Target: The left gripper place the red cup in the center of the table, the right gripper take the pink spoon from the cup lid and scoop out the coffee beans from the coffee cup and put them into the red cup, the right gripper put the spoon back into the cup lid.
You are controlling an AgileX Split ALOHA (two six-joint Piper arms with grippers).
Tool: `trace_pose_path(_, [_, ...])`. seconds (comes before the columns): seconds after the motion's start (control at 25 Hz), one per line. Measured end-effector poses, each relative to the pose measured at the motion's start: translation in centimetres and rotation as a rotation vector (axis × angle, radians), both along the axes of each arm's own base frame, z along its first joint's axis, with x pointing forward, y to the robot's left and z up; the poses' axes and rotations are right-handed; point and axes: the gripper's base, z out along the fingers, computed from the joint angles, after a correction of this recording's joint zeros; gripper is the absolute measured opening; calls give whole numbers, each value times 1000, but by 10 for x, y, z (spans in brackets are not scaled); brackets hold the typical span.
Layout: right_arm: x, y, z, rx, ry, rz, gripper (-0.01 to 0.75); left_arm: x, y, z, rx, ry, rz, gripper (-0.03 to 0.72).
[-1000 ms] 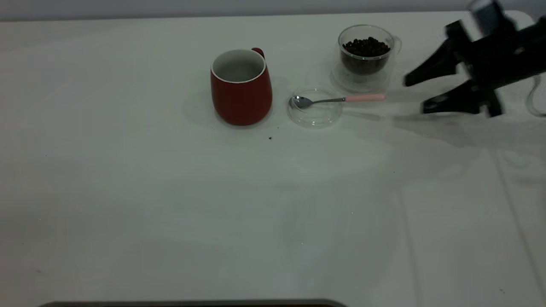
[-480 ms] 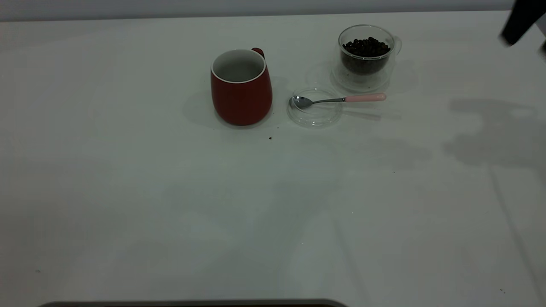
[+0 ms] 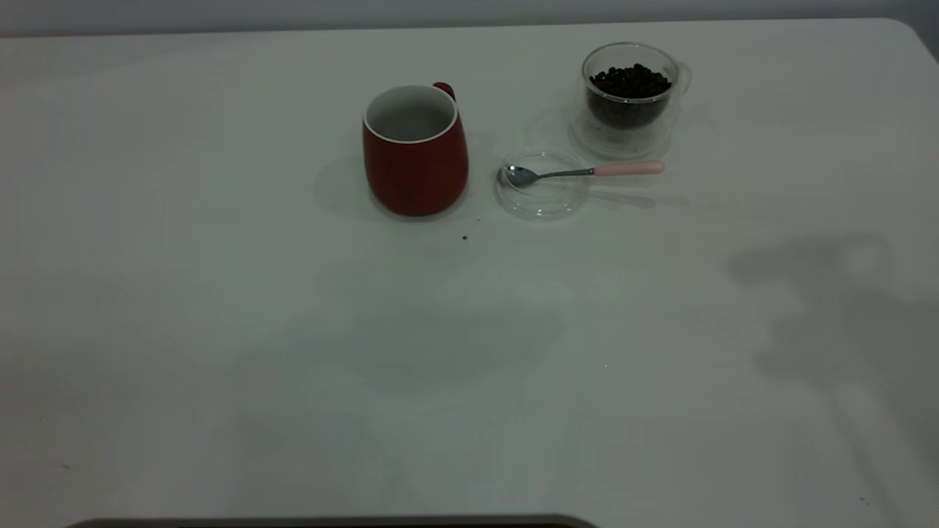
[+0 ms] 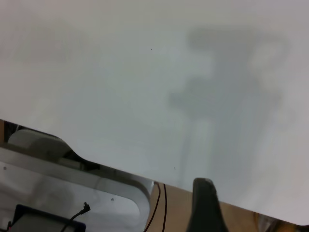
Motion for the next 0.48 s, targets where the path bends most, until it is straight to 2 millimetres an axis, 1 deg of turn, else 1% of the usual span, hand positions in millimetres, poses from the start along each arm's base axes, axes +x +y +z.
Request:
trace_pose_path(0.12, [-35, -6, 7, 0, -31, -10, 571, 0, 0, 0, 0, 0, 0, 588])
trace_pose_path(0.28, [-80, -14, 0, 6, -37, -35, 571, 0, 0, 0, 0, 0, 0, 588])
trace_pose_path(0.48, [-137, -25, -11, 3, -100, -49, 571, 0, 0, 0, 0, 0, 0, 588])
